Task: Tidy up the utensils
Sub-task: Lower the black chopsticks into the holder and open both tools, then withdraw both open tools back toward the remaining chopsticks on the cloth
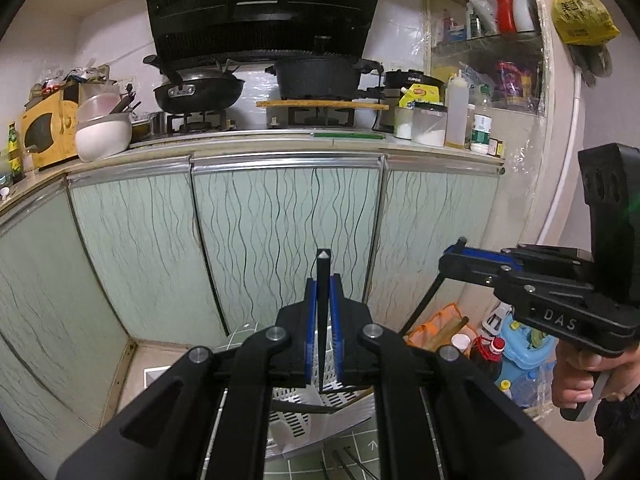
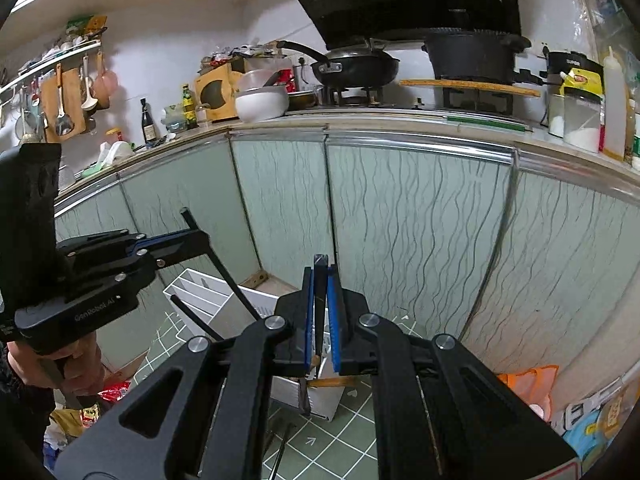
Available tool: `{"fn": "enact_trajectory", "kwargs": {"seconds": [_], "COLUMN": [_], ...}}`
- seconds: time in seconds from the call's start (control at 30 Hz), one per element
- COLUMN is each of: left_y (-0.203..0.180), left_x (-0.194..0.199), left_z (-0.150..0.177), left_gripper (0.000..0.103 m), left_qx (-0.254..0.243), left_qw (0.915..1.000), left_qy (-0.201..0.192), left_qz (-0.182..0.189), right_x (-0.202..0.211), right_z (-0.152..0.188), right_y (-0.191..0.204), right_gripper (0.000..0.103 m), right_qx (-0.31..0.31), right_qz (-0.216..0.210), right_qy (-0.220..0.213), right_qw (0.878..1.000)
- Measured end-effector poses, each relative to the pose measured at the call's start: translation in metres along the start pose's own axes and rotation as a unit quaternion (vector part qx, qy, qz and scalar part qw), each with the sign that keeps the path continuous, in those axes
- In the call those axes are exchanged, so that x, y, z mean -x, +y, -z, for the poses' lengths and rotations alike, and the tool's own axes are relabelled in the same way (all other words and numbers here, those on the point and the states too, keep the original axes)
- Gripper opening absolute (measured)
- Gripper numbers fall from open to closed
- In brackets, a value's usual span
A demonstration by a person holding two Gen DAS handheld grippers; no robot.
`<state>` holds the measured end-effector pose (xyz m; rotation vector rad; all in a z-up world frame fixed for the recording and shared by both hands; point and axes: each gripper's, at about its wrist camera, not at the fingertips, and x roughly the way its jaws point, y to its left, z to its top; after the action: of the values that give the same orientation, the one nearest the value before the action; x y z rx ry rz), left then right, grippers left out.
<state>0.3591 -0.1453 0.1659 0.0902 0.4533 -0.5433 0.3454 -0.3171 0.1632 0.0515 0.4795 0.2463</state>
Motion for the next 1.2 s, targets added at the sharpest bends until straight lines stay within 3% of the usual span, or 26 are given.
{"fn": "enact_trajectory", "kwargs": {"seconds": [0.03, 0.07, 0.1, 0.17, 0.2, 0.3, 0.77, 1.2], "left_y": [0.001, 0.003, 0.006, 0.009, 0.010, 0.015, 0.006, -0.024], "left_x": [0.000, 0.002, 0.008, 0.021, 0.025, 0.034, 0.097, 0.146], "left_z": [-0.001, -0.002, -0.002, -0.002, -0.003, -0.003, 0.026, 0.103], "left_gripper": [0.020, 0.059, 0.095, 0.097, 0.097, 0.098, 0.099, 0.099], "left_qx": [0.004, 0.008, 0.015, 0.017, 0.016, 0.018, 0.010, -0.004], "left_qw": [1.0000, 1.0000, 0.9998, 0.9990, 0.9990, 0.9991, 0.9980, 0.9960], "left_qy": [0.003, 0.002, -0.009, -0.038, -0.036, -0.027, -0.032, -0.026], "left_qz": [-0.001, -0.003, -0.013, -0.017, -0.020, -0.028, -0.054, -0.086], "right_x": [0.002, 0.006, 0.010, 0.019, 0.024, 0.036, 0.088, 0.125], "right_z": [0.000, -0.001, -0.001, -0.001, -0.002, -0.002, 0.032, 0.110], "right_y": [-0.001, -0.001, 0.000, 0.001, 0.001, 0.001, 0.021, 0.043], "right_gripper": [0.030, 0.053, 0.069, 0.075, 0.084, 0.095, 0.095, 0.095], "right_qx": [0.000, 0.003, 0.006, 0.010, 0.012, 0.017, 0.027, 0.019], "right_qz": [0.002, 0.011, 0.016, 0.022, 0.029, 0.033, 0.051, 0.071], "right_qy": [-0.002, -0.008, -0.016, -0.023, -0.029, -0.035, -0.029, -0.017], "right_qw": [1.000, 1.000, 1.000, 0.999, 0.999, 0.999, 0.998, 0.997]}}
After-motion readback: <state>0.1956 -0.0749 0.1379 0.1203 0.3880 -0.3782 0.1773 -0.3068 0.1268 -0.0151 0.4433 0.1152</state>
